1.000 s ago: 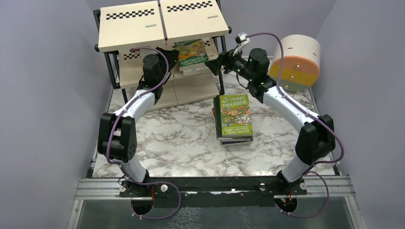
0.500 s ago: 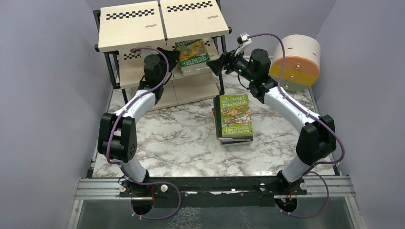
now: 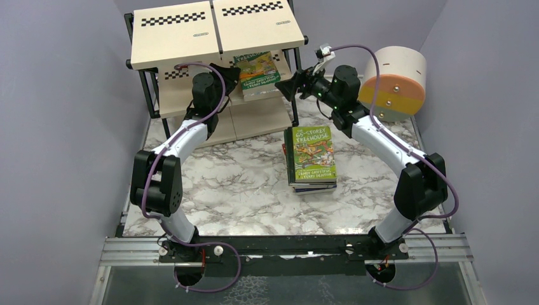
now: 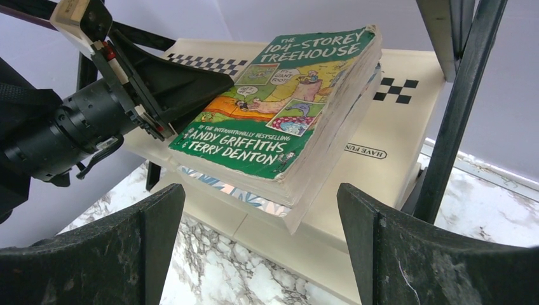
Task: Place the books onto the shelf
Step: Place the book on the shelf, then pick up the book from the center of the board.
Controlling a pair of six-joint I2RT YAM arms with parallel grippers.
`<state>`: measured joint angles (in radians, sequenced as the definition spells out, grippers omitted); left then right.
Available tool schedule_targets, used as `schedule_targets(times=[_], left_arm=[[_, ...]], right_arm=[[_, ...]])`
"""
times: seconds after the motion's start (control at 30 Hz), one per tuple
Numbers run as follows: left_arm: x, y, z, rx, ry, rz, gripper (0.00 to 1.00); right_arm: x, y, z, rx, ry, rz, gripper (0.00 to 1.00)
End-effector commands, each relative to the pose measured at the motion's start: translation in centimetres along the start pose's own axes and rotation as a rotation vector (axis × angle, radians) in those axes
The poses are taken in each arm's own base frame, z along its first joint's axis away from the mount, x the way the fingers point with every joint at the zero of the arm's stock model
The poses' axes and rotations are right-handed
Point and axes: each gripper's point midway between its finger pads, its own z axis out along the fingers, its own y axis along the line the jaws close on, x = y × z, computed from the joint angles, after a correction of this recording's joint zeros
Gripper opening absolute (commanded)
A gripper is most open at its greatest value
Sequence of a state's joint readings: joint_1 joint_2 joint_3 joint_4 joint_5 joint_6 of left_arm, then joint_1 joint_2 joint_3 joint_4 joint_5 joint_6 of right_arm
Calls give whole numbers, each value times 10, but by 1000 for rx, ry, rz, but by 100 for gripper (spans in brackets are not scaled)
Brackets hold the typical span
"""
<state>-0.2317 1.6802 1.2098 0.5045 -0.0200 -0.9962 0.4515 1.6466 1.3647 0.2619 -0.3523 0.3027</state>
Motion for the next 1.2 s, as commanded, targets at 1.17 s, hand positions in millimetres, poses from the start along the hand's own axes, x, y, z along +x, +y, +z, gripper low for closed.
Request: schedule_targets(times=[1.17], left_arm=[[203, -76, -203, 164, 612, 120, 52]], right_arm=[[145, -19, -223, 566, 427, 325, 89]])
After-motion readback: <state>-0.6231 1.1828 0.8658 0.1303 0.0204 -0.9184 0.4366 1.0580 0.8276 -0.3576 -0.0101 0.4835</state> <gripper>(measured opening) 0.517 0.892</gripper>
